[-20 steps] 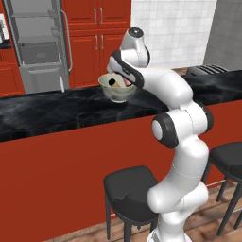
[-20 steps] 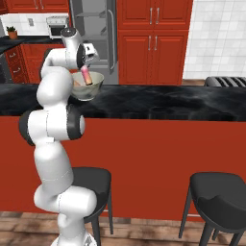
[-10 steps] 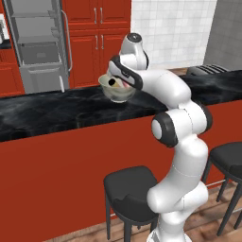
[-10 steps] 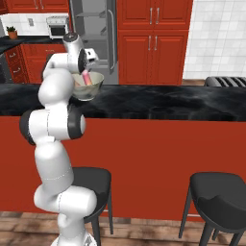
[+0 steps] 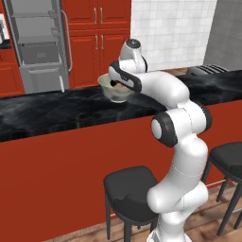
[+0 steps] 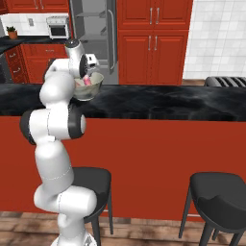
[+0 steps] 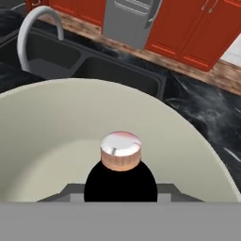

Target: Open the fridge, grab two sodas, and place both sodas inside the bowl with ice on the dining counter.

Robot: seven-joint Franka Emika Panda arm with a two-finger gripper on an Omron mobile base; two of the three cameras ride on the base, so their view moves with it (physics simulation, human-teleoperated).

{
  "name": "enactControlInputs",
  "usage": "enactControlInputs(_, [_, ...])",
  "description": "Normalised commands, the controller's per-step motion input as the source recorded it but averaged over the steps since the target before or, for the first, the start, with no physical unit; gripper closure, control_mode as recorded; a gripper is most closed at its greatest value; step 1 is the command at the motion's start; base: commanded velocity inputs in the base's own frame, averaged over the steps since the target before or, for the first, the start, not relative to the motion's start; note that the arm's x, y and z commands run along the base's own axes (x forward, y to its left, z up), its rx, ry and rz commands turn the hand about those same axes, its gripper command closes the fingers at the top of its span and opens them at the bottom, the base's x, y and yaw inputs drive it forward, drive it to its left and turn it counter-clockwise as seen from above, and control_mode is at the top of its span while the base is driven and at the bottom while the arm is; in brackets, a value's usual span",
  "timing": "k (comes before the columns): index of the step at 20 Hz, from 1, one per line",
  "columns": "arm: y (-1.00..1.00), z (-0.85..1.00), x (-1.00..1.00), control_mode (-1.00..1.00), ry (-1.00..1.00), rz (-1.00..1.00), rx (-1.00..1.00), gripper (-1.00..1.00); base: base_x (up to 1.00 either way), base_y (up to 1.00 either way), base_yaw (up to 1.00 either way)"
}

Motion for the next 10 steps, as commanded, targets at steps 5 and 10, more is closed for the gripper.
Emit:
enactControlInputs(5, [0.00, -0.25, 0.12, -1.00, 0.00, 0.00, 0.00, -1.00, 0.00, 0.00, 0.00])
enactControlInputs(10, [0.00, -0.15, 0.09, -1.00, 0.00, 0.00, 0.00, -1.00, 0.00, 0.00, 0.00])
